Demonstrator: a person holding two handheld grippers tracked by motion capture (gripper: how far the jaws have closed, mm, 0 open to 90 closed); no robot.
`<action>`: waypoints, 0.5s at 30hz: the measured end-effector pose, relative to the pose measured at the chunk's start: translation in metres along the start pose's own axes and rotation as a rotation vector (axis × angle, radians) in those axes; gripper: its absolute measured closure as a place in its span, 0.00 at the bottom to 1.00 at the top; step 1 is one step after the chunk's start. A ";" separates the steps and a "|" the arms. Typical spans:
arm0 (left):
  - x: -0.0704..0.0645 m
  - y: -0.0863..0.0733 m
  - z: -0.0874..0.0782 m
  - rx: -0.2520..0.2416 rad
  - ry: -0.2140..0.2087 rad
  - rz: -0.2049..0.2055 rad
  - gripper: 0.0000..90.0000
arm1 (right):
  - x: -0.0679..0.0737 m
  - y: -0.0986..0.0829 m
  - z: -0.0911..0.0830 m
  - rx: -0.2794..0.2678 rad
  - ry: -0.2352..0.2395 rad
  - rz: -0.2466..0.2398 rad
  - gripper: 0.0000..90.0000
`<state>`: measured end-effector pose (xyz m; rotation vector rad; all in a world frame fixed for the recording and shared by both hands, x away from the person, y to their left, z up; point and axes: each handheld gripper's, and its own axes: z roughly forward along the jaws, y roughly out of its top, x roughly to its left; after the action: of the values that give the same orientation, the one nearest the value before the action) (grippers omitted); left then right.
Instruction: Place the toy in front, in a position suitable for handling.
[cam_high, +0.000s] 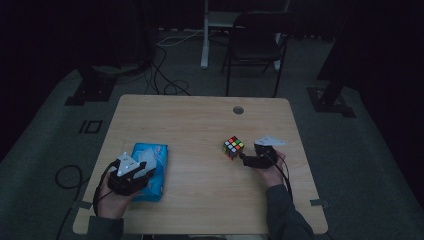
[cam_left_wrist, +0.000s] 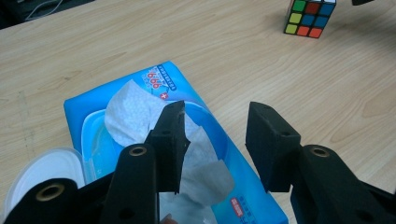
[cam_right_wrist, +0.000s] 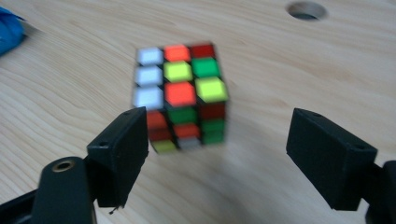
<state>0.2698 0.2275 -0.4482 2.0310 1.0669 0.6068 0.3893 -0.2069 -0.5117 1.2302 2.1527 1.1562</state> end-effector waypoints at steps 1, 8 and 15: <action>0.001 0.000 0.001 0.002 -0.001 0.001 0.65 | 0.003 0.004 0.003 -0.003 0.014 -0.012 0.22; 0.006 -0.004 0.005 0.007 -0.003 -0.018 0.65 | 0.019 0.025 0.030 0.021 0.017 -0.090 0.22; 0.010 -0.005 0.006 0.013 -0.003 -0.028 0.65 | 0.017 0.026 0.050 0.084 0.015 -0.107 0.25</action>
<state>0.2770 0.2356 -0.4546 2.0242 1.0987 0.5840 0.4278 -0.1627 -0.5181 1.1285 2.2696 1.0442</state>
